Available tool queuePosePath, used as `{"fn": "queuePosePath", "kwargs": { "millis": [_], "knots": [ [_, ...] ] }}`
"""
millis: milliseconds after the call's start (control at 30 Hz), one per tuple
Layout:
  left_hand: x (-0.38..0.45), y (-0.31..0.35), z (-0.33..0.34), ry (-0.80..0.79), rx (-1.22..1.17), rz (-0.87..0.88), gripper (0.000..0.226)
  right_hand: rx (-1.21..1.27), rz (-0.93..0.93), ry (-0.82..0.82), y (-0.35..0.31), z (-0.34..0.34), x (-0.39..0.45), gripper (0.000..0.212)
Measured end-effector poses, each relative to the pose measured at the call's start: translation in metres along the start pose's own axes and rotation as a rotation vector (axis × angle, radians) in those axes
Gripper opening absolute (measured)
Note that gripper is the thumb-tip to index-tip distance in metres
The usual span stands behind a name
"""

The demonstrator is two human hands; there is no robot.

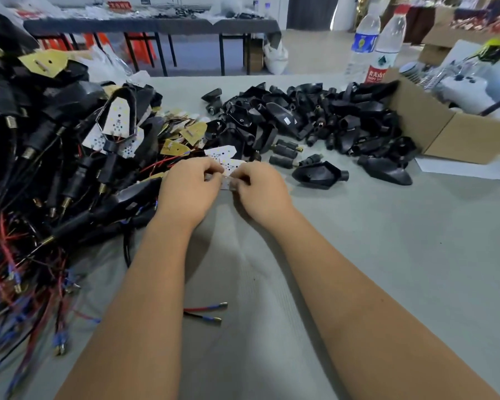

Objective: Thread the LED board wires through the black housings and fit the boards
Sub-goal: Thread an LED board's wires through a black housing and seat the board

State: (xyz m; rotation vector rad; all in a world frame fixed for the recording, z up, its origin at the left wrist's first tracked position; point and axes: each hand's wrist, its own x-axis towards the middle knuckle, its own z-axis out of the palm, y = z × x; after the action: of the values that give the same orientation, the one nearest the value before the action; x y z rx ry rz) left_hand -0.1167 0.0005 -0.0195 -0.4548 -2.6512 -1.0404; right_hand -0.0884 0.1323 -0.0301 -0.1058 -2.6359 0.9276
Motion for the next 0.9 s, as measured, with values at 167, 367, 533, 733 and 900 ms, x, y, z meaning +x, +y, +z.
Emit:
{"fn": "queuePosePath", "kwargs": {
  "millis": [167, 367, 533, 733, 900],
  "knots": [
    [-0.002, 0.002, -0.006, 0.004, -0.109, 0.010, 0.030, 0.599, 0.125, 0.076, 0.003, -0.015, -0.007, 0.011],
    [0.001, -0.005, -0.008, 0.033, -0.085, 0.069, 0.020, 0.714, 0.178, 0.210, 0.001, -0.029, -0.001, 0.023],
    [0.005, -0.007, -0.010, 0.117, -0.015, 0.051, 0.025, 0.834, 0.243, 0.353, 0.012, -0.049, 0.004, 0.018],
    [0.005, 0.002, -0.010, 0.197, 0.138, 0.072, 0.025, 1.255, 0.311, 0.387, 0.015, -0.060, 0.002, 0.016],
    [0.002, 0.013, -0.012, 0.286, 0.044, 0.198, 0.020, 1.664, 0.313, 0.084, -0.002, -0.043, -0.005, 0.010]
  ]
}}
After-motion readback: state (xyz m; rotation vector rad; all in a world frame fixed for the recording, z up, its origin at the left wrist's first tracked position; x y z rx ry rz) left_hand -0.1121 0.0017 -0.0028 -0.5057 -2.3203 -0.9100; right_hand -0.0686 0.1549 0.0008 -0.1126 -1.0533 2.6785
